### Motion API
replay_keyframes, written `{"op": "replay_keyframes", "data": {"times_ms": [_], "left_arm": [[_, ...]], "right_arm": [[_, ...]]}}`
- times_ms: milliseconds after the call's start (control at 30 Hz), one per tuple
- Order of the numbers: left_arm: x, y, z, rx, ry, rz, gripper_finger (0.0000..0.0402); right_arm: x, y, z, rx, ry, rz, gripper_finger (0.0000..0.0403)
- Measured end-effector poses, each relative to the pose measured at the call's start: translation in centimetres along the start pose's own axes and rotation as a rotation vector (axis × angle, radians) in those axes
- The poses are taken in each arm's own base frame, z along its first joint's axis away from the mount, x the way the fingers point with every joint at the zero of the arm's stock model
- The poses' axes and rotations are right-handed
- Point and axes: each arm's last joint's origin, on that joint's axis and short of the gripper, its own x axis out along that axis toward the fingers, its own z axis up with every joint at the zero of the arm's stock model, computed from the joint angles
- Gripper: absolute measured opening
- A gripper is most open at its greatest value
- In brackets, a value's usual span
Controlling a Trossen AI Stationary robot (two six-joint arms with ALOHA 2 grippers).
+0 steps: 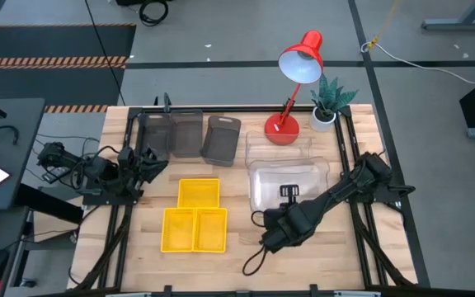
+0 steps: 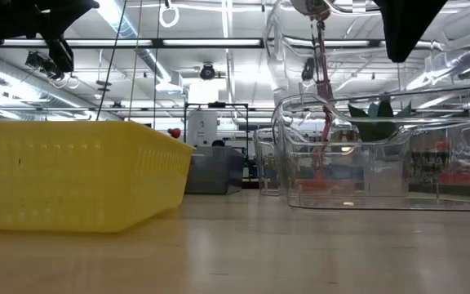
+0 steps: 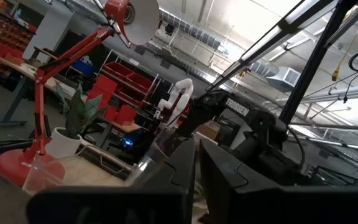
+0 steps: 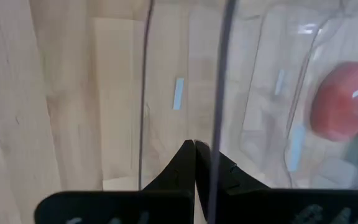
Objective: Stack baskets by color
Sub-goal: Stack the bottom transparent bin on top of the middle transparent bin
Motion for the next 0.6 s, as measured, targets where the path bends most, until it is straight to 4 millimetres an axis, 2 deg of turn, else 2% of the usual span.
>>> {"op": "replay_keyframes", "data": {"times_ms": [233,600], "left_arm": [[0.0,0.0,0.0,0.002,0.004,0.002,0.0036],[0.0,0.0,0.0,0.003,0.003,0.001,0.0033]], "right_arm": [[-0.2,-1.0,-1.0,0.074,-0.127,0.072,0.0007],[3.2,-0.6,-1.9,0.145,-0.135,0.201,0.0007]]}}
